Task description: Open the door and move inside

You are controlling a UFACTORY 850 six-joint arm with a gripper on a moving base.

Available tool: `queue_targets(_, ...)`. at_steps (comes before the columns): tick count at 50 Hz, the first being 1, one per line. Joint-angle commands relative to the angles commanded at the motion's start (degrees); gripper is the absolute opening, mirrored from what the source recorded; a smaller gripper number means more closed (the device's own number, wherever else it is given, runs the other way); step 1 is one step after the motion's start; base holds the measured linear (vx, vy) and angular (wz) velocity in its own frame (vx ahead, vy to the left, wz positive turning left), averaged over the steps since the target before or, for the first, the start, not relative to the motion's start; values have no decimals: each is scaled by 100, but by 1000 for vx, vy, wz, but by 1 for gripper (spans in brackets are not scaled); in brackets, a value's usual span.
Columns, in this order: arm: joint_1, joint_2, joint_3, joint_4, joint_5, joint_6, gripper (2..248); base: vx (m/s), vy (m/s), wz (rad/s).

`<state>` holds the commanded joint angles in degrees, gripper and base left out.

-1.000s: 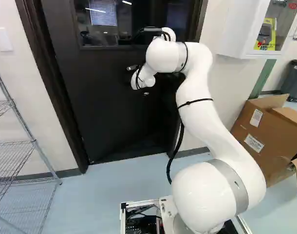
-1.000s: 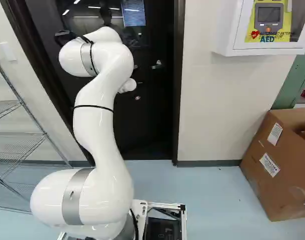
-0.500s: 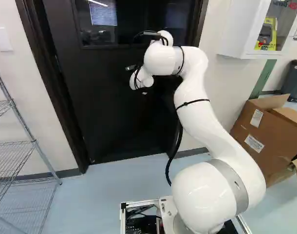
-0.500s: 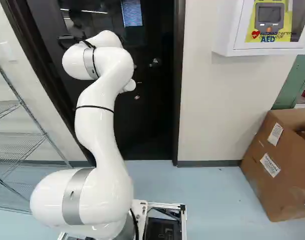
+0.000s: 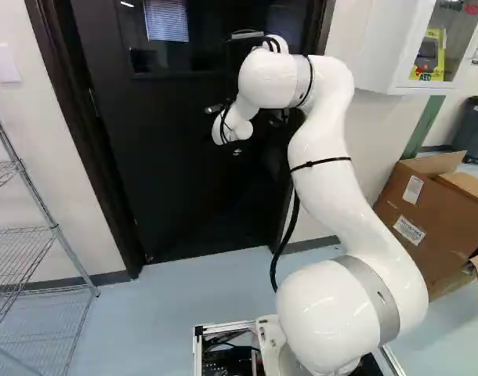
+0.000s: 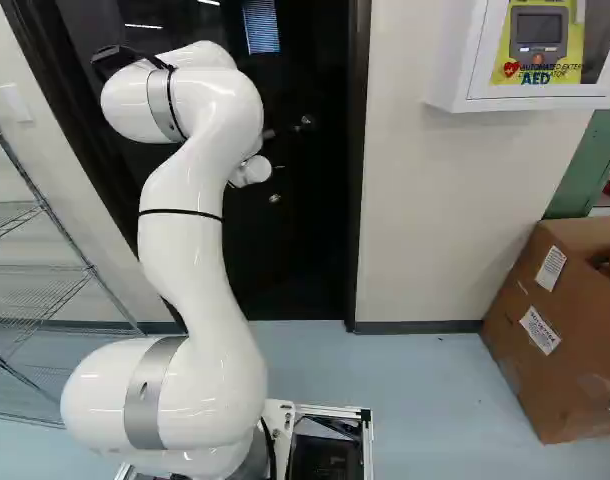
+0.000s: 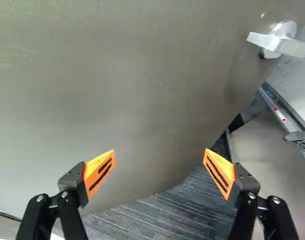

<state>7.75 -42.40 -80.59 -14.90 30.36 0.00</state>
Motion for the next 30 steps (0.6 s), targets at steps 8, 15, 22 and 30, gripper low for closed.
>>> queue_targets(8,-24,233,323,0,0,0,247,0,0,0)
queue_targets(15,-45,423,586,0,0,0,247,0,0,0)
queue_targets(22,-66,616,849,2,0,0,247,0,0,0)
queue_targets(30,-92,835,1144,50,0,0,247,0,0,0)
